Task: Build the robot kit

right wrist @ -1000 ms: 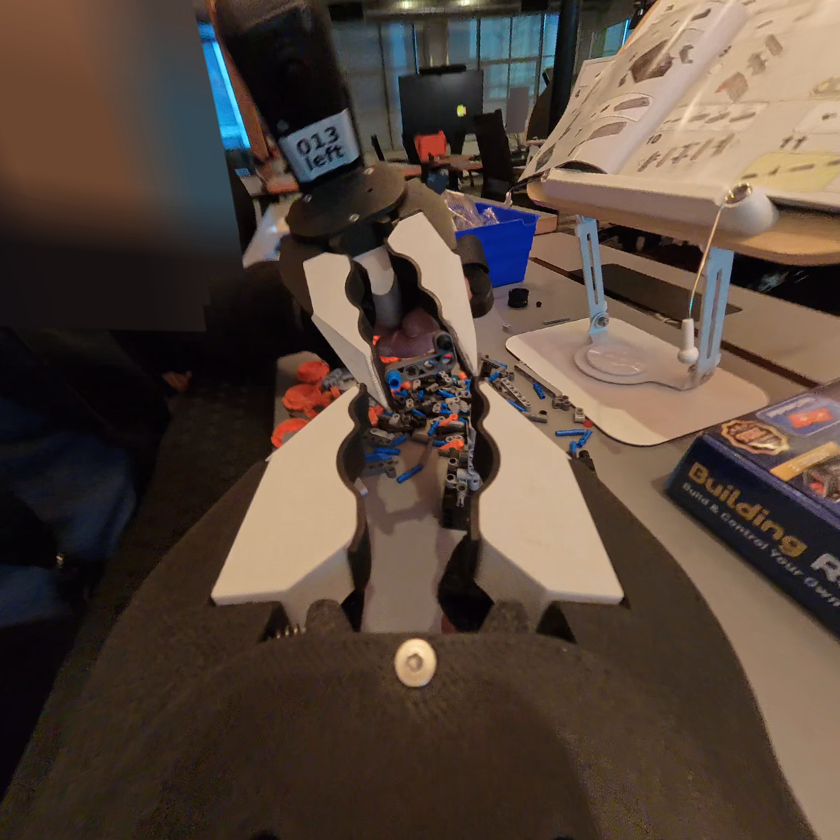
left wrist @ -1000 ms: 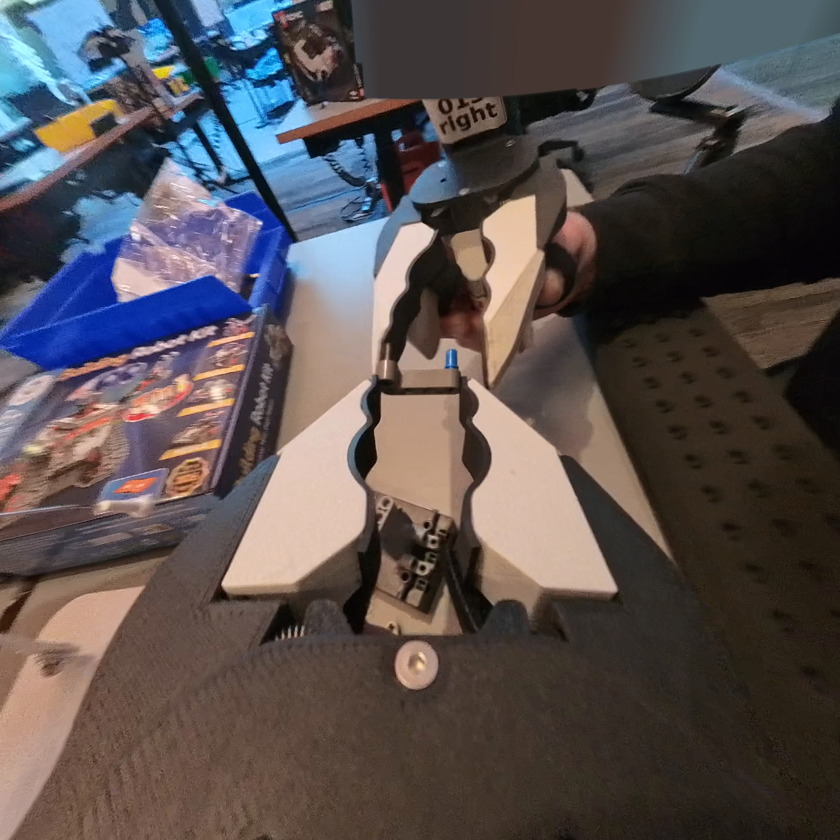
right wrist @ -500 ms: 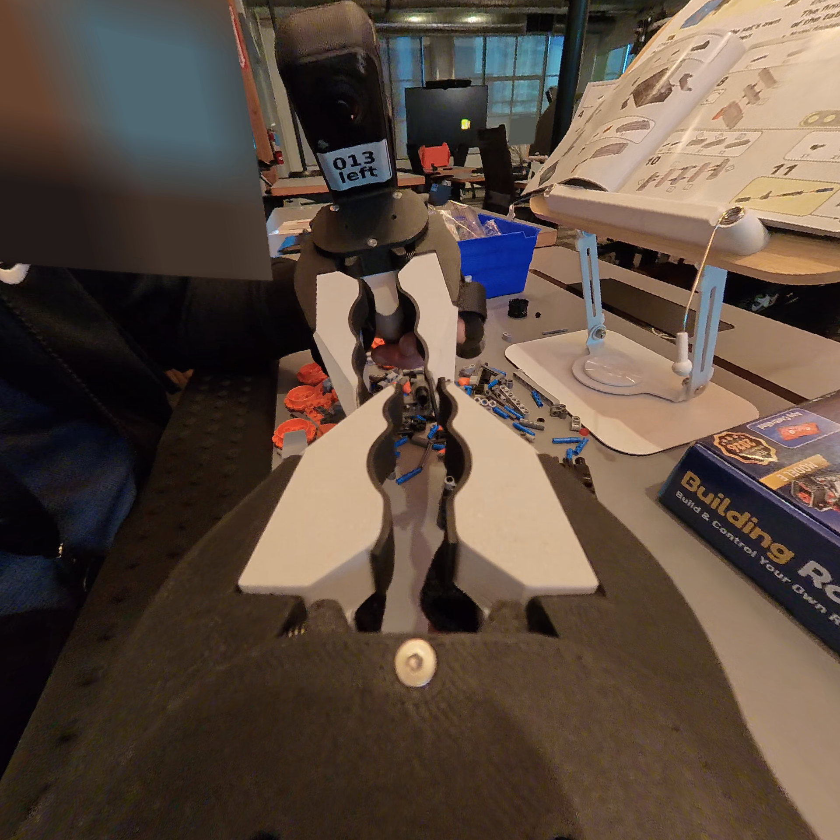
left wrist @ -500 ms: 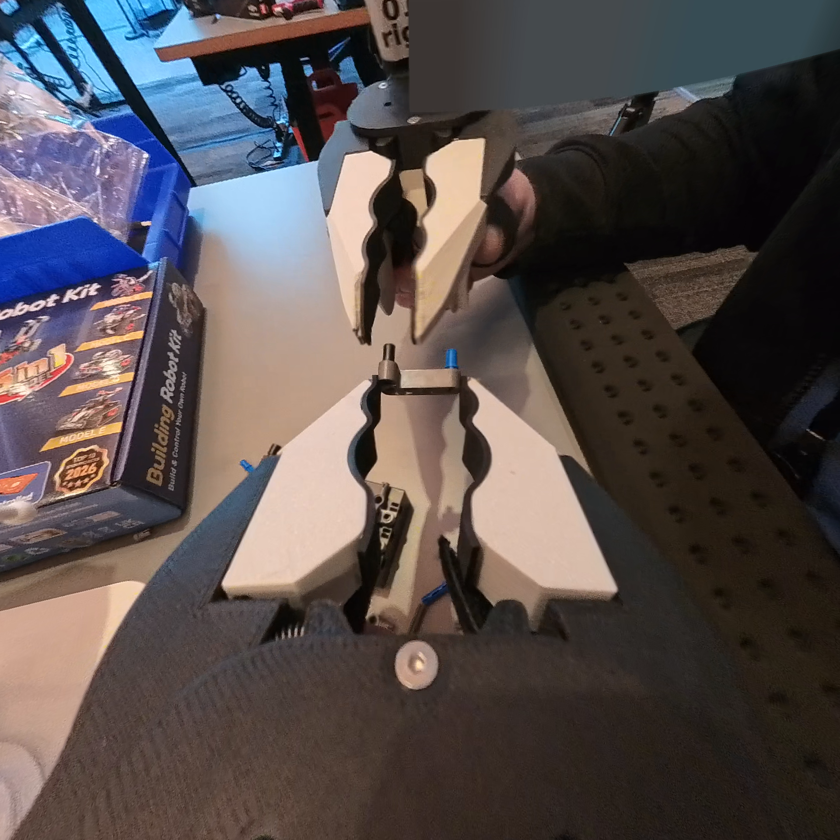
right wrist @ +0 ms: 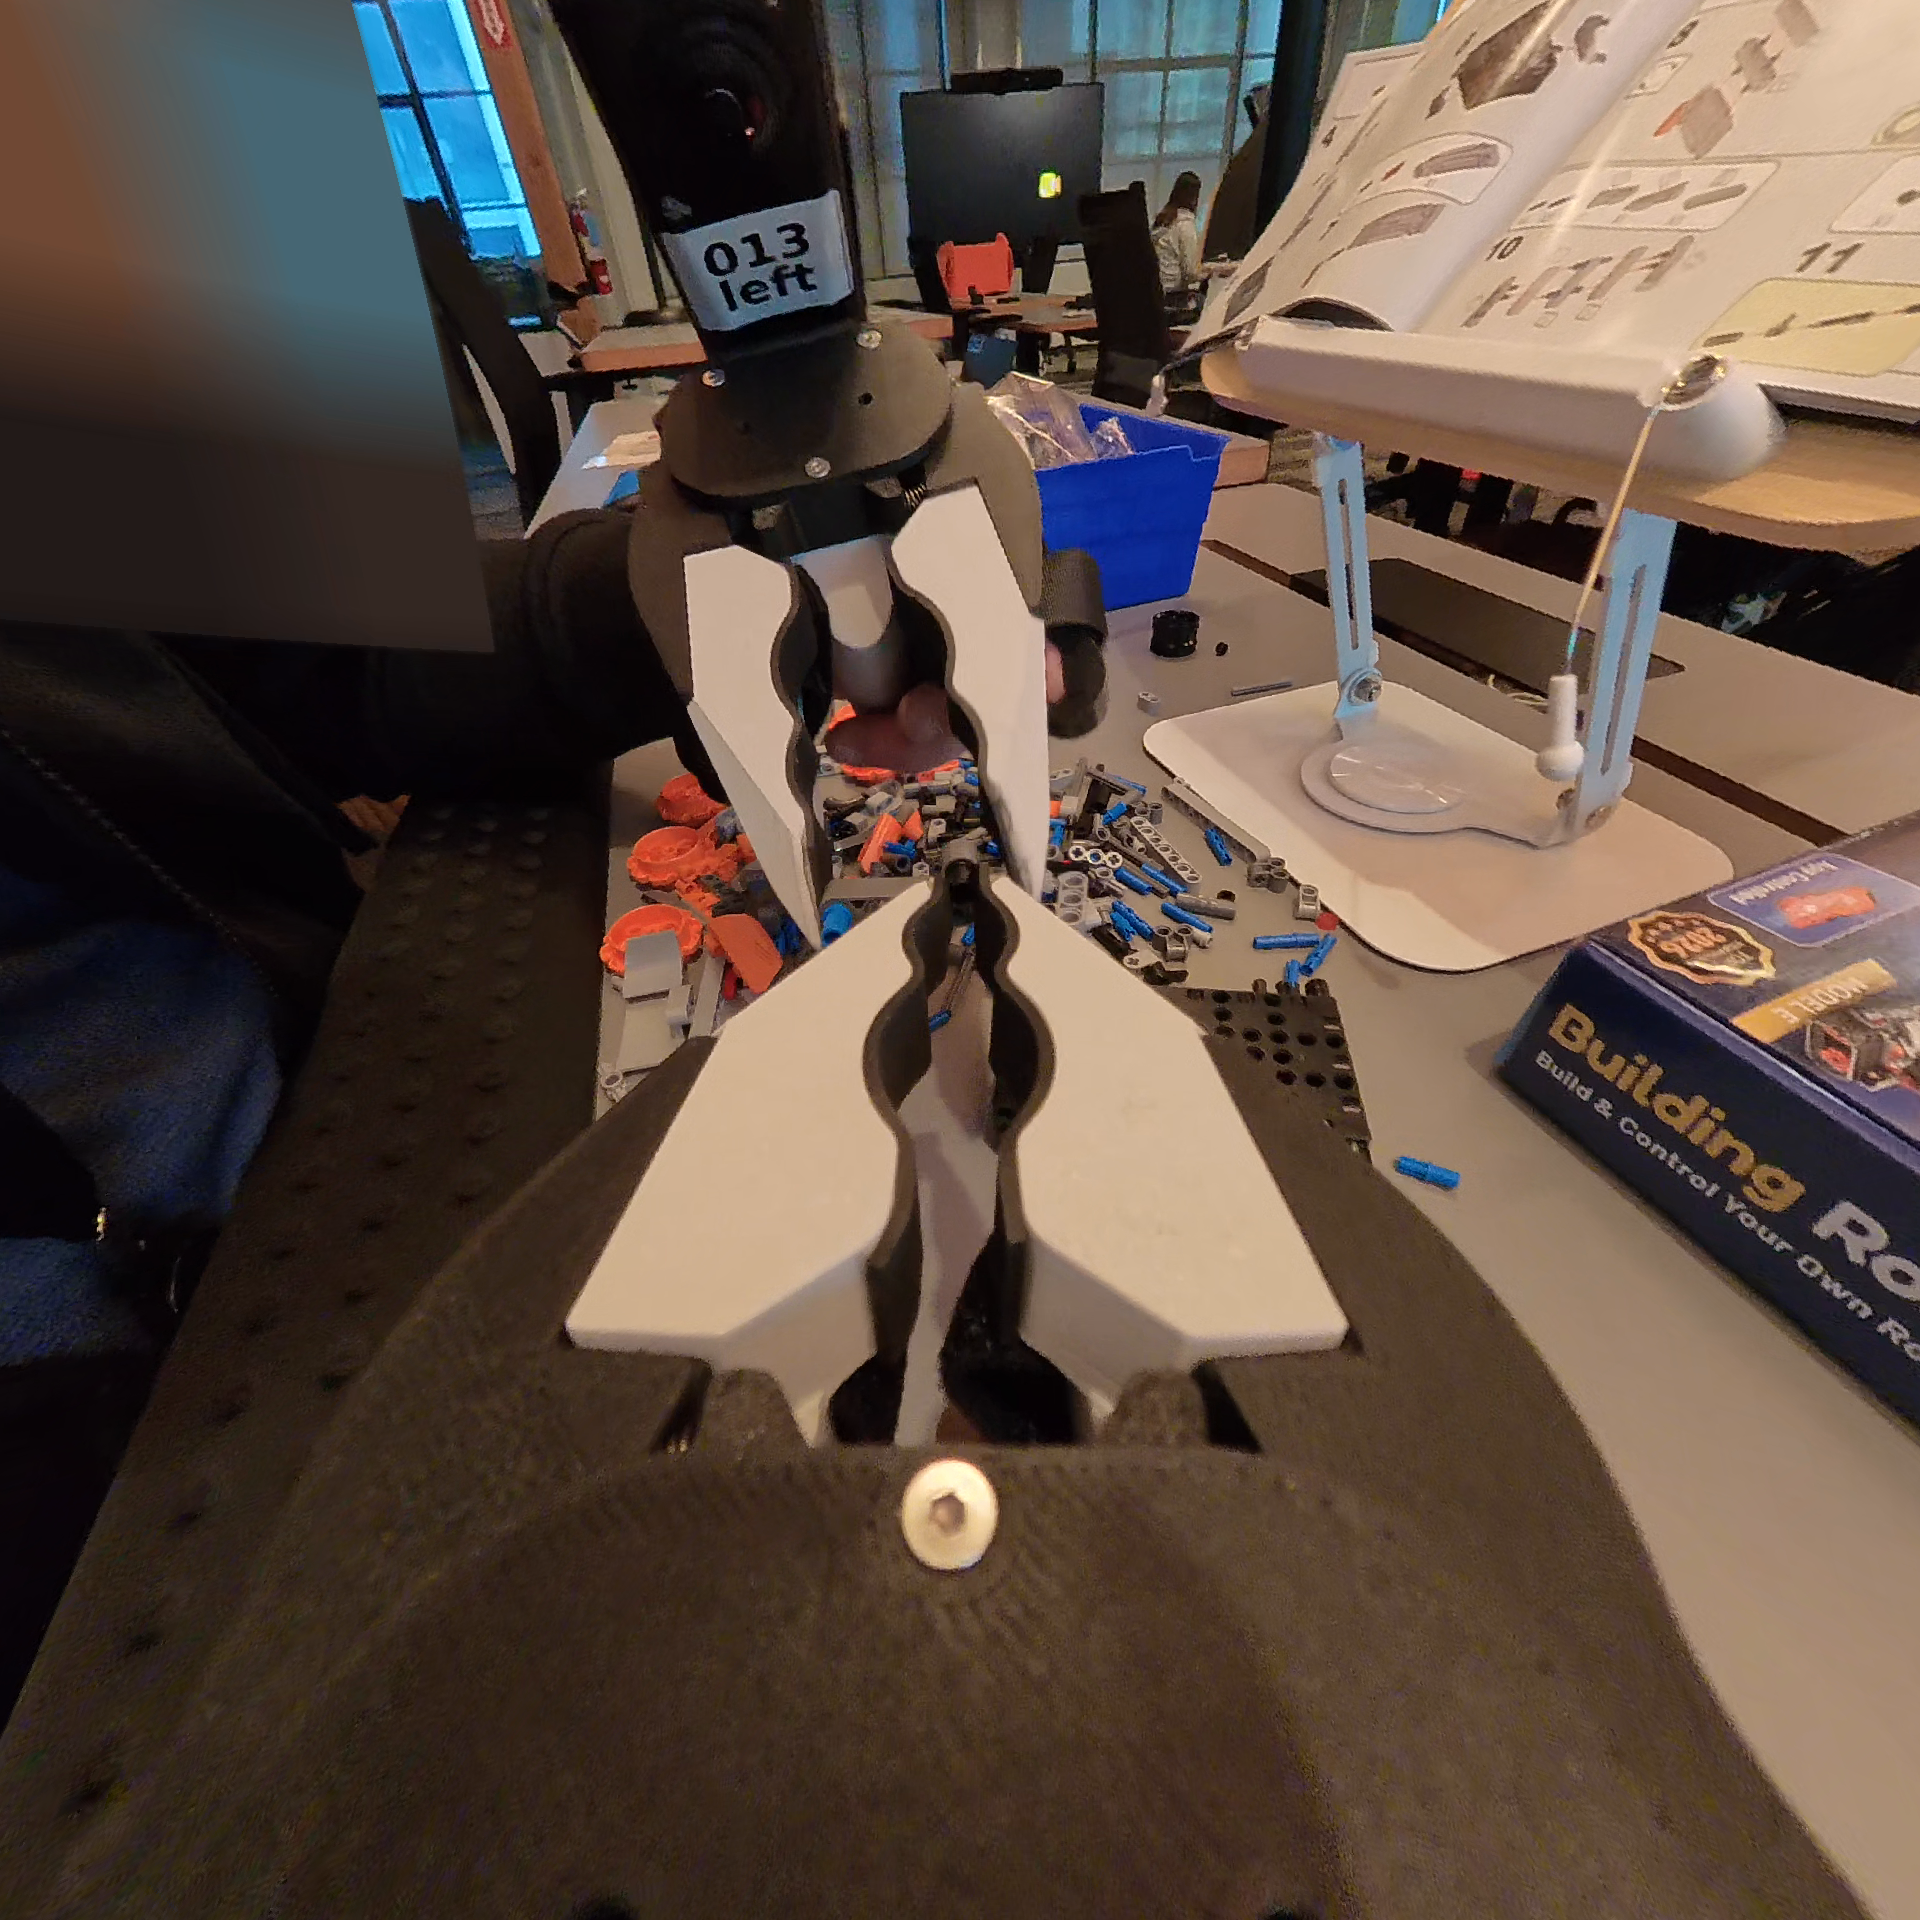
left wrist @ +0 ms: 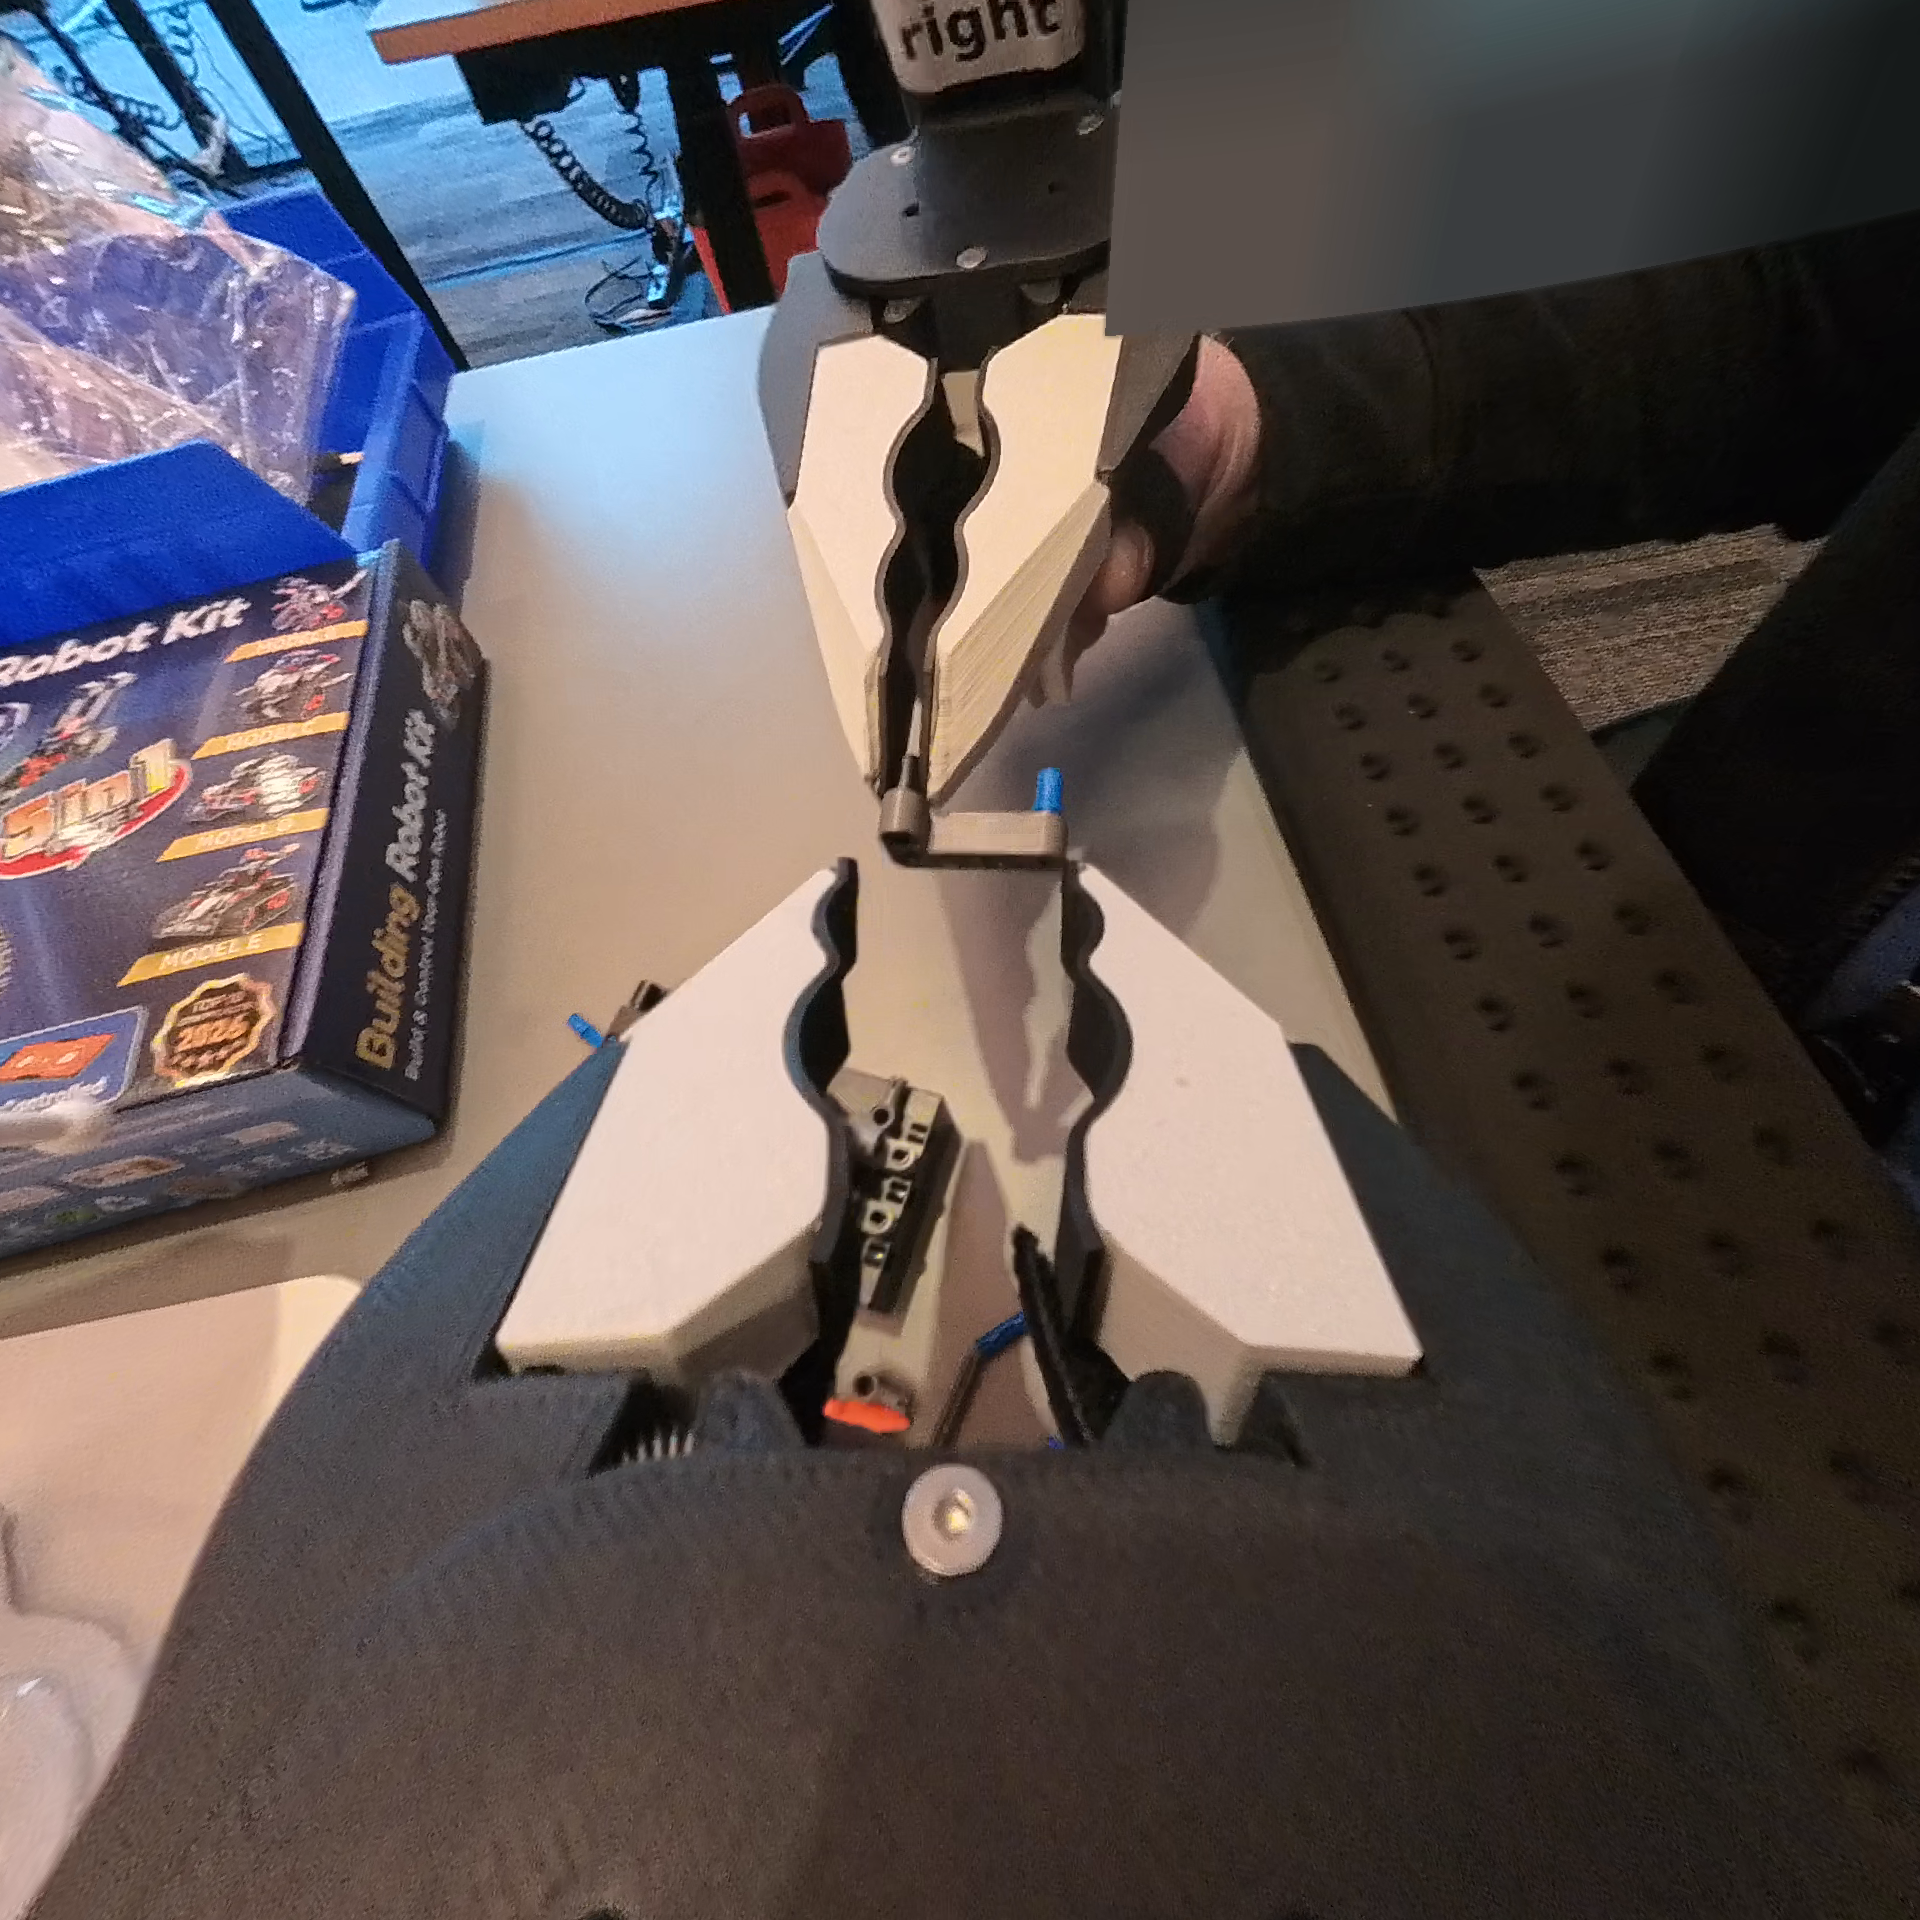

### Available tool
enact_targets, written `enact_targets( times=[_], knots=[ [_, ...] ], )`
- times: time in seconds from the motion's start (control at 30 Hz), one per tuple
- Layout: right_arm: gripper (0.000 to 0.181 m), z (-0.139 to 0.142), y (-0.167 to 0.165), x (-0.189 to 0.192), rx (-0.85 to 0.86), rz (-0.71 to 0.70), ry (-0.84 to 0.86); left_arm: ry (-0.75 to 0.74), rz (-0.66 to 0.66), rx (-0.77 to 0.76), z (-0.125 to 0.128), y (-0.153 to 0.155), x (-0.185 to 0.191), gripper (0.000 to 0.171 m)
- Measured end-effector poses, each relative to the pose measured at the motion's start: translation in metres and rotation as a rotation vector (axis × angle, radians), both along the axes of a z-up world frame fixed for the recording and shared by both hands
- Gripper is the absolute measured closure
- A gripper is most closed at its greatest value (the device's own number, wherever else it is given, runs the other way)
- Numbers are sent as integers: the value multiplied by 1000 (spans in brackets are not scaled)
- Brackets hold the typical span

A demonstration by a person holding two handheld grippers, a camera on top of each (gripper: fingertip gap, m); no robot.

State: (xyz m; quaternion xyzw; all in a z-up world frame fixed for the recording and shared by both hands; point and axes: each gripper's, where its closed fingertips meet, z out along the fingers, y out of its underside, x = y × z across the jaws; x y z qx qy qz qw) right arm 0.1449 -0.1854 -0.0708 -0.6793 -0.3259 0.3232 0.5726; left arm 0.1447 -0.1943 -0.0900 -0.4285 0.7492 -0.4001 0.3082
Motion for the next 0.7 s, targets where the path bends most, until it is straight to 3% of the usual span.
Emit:
enact_targets(
  times=[0.17,0.33,0.57,0.7],
  knots=[
    [179,-26,9,5,-80,-32,-78,29,66,102,-3,22,-8,129],
    [180,-56,22,5,-164,-70,-175,109,140,210,-23,48,-16,126],
    [179,-82,35,4,-218,-98,-271,176,143,173,-51,58,-16,127],
    [179,-82,37,5,-214,-114,-277,205,129,166,-62,56,-15,129]
  ],
)
